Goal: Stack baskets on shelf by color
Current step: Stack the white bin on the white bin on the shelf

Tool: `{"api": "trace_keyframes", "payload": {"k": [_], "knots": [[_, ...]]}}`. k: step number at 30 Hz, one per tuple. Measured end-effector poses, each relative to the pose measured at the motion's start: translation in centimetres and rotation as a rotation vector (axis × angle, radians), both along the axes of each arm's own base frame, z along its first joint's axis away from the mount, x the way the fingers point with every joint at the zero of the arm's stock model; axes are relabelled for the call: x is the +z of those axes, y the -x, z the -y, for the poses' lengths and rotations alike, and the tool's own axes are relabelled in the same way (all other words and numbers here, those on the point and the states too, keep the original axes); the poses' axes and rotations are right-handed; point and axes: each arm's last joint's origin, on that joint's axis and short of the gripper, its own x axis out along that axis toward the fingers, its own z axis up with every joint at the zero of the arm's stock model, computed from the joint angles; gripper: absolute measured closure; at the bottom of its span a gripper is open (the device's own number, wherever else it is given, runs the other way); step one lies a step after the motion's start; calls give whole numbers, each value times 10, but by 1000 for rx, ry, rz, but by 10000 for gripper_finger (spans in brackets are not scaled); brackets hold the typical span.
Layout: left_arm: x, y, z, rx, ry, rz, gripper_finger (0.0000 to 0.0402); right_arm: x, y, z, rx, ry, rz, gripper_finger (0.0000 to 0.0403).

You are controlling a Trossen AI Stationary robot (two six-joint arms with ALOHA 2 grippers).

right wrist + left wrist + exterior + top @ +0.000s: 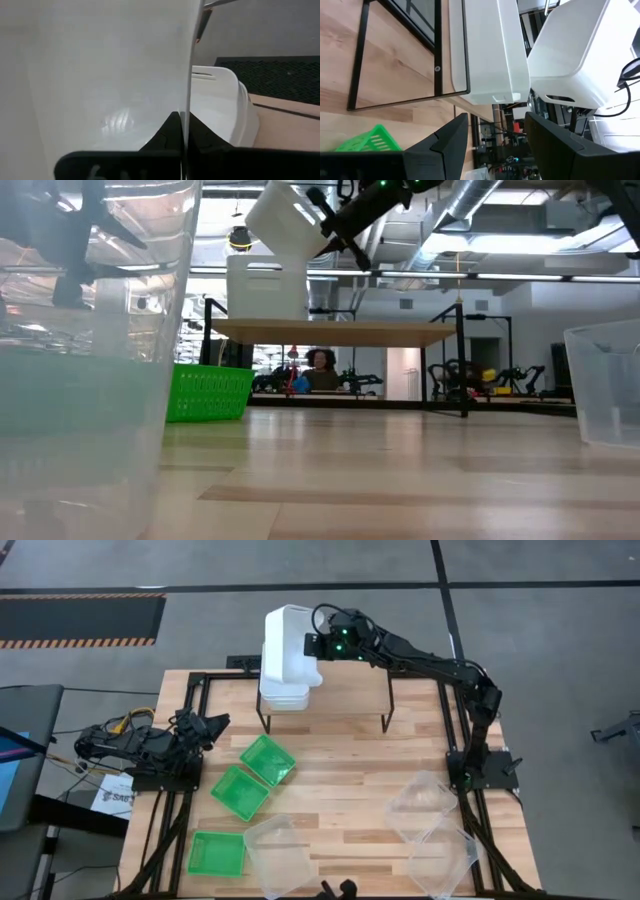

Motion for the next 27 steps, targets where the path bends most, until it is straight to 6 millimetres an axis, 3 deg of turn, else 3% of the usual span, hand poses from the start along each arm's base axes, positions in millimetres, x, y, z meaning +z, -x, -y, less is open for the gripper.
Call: {"api": "trace_keyframes", "payload": {"k": [15,27], "knots": [[0,0,0,8,-1,1,216,-4,0,-4,6,-39,-33,387],[0,0,0,-1,15,13,216,-4,0,-5,8,-44,-33,320]]}}
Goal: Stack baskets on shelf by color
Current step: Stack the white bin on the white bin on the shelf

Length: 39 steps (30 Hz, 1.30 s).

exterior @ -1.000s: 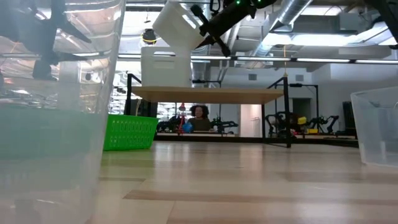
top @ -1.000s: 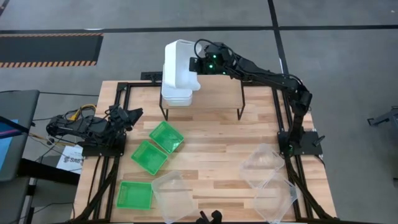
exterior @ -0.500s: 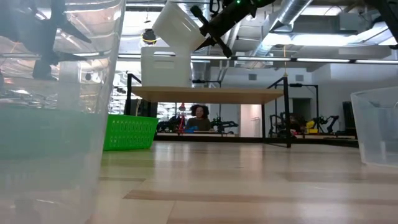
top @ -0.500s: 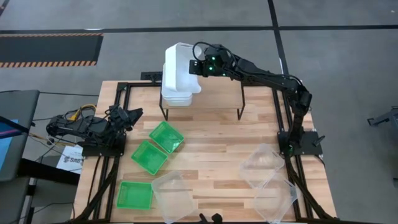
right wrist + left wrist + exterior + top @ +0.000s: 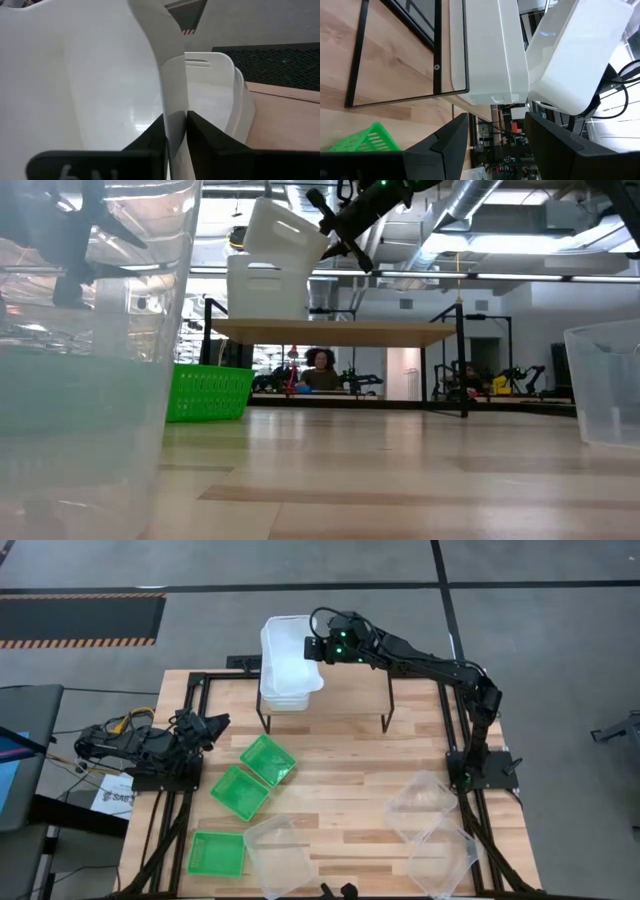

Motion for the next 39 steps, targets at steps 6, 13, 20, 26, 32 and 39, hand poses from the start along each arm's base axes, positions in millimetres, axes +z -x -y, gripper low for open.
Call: {"api": "trace_keyframes", "payload": {"k": [6,13,20,26,32,39], "knots": [[0,0,0,-6,4,6,216,0,0,0,0,1,3,308],[0,0,0,-6,3,6,216,0,0,0,0,1,4,296],[0,0,0,-3,2,5,216,1,0,0,-1,2,4,273],[0,0,0,10,0,6,216,2,0,1,1,12,14,245],[0,0,0,11,-2,5,216,2,0,1,2,14,13,216],[1,0,0,11,1,9,216,2,0,1,3,15,15,202]]}}
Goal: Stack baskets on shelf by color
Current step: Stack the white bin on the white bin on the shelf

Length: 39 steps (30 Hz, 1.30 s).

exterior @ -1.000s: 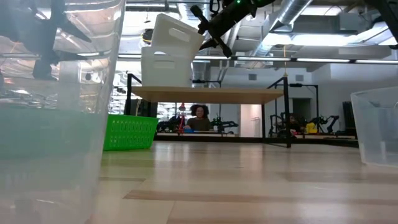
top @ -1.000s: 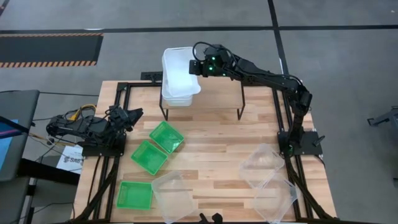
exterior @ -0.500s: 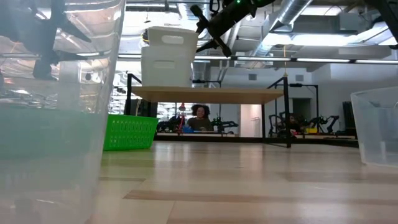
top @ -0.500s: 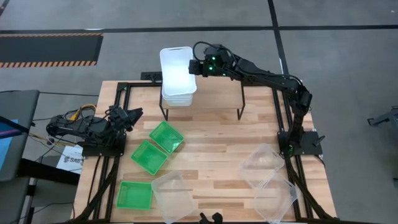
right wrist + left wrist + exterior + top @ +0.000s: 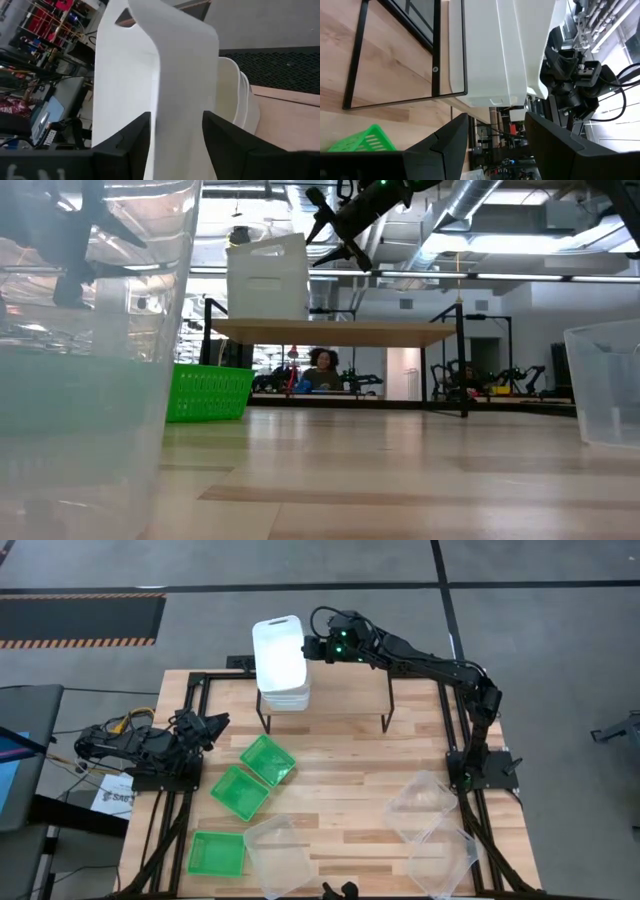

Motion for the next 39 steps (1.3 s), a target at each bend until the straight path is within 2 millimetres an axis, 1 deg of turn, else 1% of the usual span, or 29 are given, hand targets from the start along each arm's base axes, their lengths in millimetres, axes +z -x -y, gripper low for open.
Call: {"api": "trace_keyframes", "payload": {"k": [8,20,22,28,30,32,34,36,38,39], "knots": [[0,0,0,-13,3,1,216,0,0,0,7,-4,0,208],[0,-1,1,-43,8,0,216,-1,-1,-3,108,-31,1,209],[0,-1,1,-42,8,0,216,2,3,-3,118,-32,4,211],[0,-1,1,-48,20,9,216,28,19,-10,119,10,61,214],[0,-1,1,-48,25,12,216,38,25,-12,113,57,77,214],[0,-1,1,-48,25,12,216,50,30,-14,107,138,106,214],[0,-1,1,-48,25,13,216,62,31,-14,116,261,151,215],[0,-1,1,-47,27,14,216,68,29,-11,114,349,205,218],[0,-1,1,-47,27,15,216,70,29,-3,105,391,242,223],[0,-1,1,-47,27,14,216,68,24,1,100,421,265,226]]}}
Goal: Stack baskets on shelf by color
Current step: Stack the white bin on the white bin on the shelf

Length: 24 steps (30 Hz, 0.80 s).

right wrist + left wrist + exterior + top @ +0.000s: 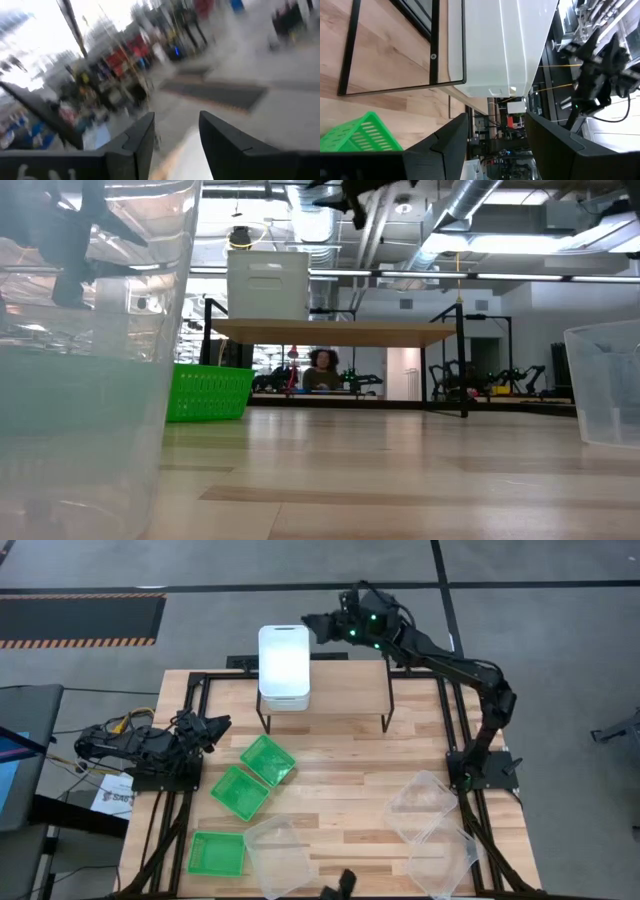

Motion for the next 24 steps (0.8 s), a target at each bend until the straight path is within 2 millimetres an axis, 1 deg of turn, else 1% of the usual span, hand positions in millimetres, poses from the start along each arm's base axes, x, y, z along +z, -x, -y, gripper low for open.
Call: {"api": "trace_keyframes", "payload": {"k": [2,3,6,10,14,18,24], "knots": [[0,0,0,1,0,-1,216,-5,-8,7,11,29,34,232],[0,0,0,4,-1,-1,216,-13,-12,13,24,22,26,235],[0,0,0,12,-1,-1,216,-30,-27,22,47,24,38,243],[0,0,0,14,-2,-2,216,-49,-37,35,27,12,20,250],[0,0,0,14,-1,-2,216,-67,-43,46,8,-39,-12,255],[0,0,0,15,-2,-2,216,-71,-43,49,4,-55,-20,259],[-1,1,-1,22,-5,-10,216,-78,-41,50,0,-71,-96,265]]}}
